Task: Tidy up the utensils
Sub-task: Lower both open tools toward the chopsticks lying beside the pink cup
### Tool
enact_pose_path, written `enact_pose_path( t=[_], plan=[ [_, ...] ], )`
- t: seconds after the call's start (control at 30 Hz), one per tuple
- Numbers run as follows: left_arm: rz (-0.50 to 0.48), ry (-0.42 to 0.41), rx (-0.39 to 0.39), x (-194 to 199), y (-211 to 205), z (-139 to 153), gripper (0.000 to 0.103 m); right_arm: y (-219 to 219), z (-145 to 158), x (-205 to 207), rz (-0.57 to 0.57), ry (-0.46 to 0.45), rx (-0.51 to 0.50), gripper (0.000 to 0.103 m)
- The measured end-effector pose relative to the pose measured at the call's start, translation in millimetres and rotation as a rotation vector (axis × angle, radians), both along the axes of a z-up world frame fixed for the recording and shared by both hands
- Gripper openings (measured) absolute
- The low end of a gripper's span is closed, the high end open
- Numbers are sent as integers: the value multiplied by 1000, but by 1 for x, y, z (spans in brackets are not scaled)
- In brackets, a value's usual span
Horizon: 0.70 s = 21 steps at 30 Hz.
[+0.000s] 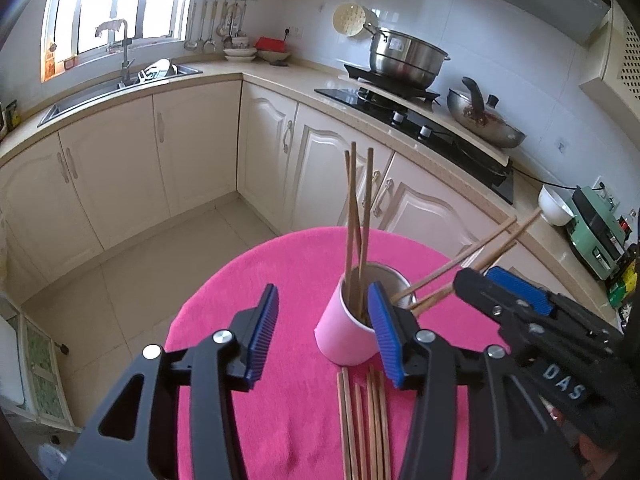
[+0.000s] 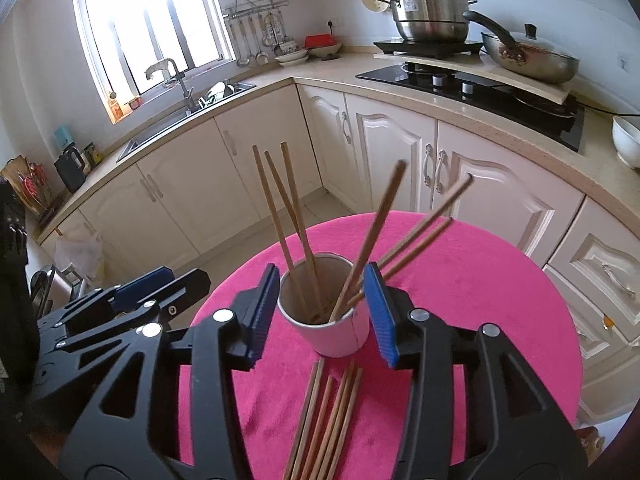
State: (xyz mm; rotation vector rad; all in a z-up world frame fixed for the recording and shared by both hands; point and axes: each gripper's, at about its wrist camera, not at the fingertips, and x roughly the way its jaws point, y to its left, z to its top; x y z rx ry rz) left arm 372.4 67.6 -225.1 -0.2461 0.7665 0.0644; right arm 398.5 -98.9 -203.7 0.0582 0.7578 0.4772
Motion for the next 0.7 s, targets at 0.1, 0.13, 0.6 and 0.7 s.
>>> enact_pose_path(
  t=[0.1,0.13,0.6,0.7],
  plan=[
    [-11,21,-5,-5,-5,-5,46,-9,3,-11,1,-7,-8,44],
    [-15,31,-7,-8,-7,-8,46,-12,3,-13,3,-10,-15,44],
    [-138,391,-47,-20,-49,-112,46,-54,-81,-48,-28,244,-82,44],
    [-143,450,-26,-19,-54,-131,46,-57,-97,-50,-29,297,-84,44]
  ],
)
